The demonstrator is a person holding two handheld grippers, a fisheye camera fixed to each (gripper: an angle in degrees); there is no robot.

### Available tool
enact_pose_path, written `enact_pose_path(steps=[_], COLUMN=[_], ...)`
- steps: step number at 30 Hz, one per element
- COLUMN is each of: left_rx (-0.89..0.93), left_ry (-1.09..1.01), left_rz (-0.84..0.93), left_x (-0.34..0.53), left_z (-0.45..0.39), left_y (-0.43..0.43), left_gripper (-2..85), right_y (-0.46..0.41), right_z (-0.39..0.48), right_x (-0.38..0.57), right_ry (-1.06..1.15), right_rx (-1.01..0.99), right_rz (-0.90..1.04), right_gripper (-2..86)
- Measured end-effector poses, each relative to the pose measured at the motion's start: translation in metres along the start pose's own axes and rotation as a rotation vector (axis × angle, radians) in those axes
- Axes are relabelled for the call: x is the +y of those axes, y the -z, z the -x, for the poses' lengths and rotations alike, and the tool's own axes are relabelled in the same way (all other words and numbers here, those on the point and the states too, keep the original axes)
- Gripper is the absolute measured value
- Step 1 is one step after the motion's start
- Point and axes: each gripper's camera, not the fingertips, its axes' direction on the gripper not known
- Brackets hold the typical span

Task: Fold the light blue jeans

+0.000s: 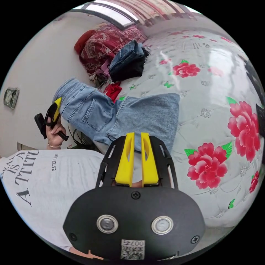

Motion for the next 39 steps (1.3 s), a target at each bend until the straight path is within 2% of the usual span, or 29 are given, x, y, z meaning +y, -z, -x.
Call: enact_pose_path(steps=[2, 3, 5, 9, 15, 20, 23, 24, 26, 28, 32, 34, 39], left_rx=[0.14, 0.231, 0.3, 0.195, -0.013, 0.085, 0.115, 0.152, 0.237, 0.262, 0.342, 0.382, 0.318], left_ry=[-0.148, -0.169, -0.149, 0.011, 0.323, 0.458, 0.477, 0.454, 0.506, 0.491, 0.419, 0.367, 0.115], left_rz=[0.116, 0.203, 0.294, 0.42, 0.501, 0.584, 0.683, 0.643, 0.669, 0.68, 0.536, 0.474, 0.281], left_x=[-0.006, -0.002, 0.011, 0.047, 0.098, 0.125, 0.136, 0.131, 0.129, 0.117, 0.05, 0.006, -0.16], left_z=[-0.036, -0.049, -0.053, -0.001, 0.105, 0.145, 0.155, 0.157, 0.168, 0.175, 0.187, 0.201, 0.246], left_y=[-0.053, -0.085, -0.118, -0.136, -0.121, -0.16, -0.203, -0.208, -0.223, -0.229, -0.219, -0.215, -0.183], left_gripper=[5.7, 6.9, 7.5, 7.6, 11.1, 14.4, 12.8, 10.2, 7.4, 6.0, 5.1, 5.1, 5.2], right_y=[0.014, 0.018, 0.031, 0.045, 0.05, 0.016, 0.005, 0.001, -0.001, 0.004, 0.042, 0.06, 0.098], right_z=[-0.021, -0.027, -0.052, -0.088, -0.132, -0.154, -0.153, -0.154, -0.152, -0.149, -0.124, -0.099, -0.011], right_x=[-0.001, 0.0, 0.004, 0.015, 0.004, -0.036, -0.055, -0.06, -0.076, -0.091, -0.147, -0.188, -0.322], right_ry=[-0.062, -0.081, -0.159, -0.272, -0.384, -0.397, -0.368, -0.373, -0.373, -0.348, -0.271, -0.172, 0.096], right_rx=[-0.018, -0.024, -0.058, -0.097, -0.161, -0.157, -0.138, -0.153, -0.089, -0.127, -0.306, -0.317, -0.311], right_rz=[-0.058, -0.071, -0.119, -0.174, -0.212, -0.059, -0.029, -0.005, 0.057, 0.101, -0.041, -0.094, -0.224], right_gripper=[6.3, 6.5, 7.2, 8.3, 10.7, 12.0, 10.9, 10.6, 9.4, 8.6, 6.8, 6.5, 6.2])
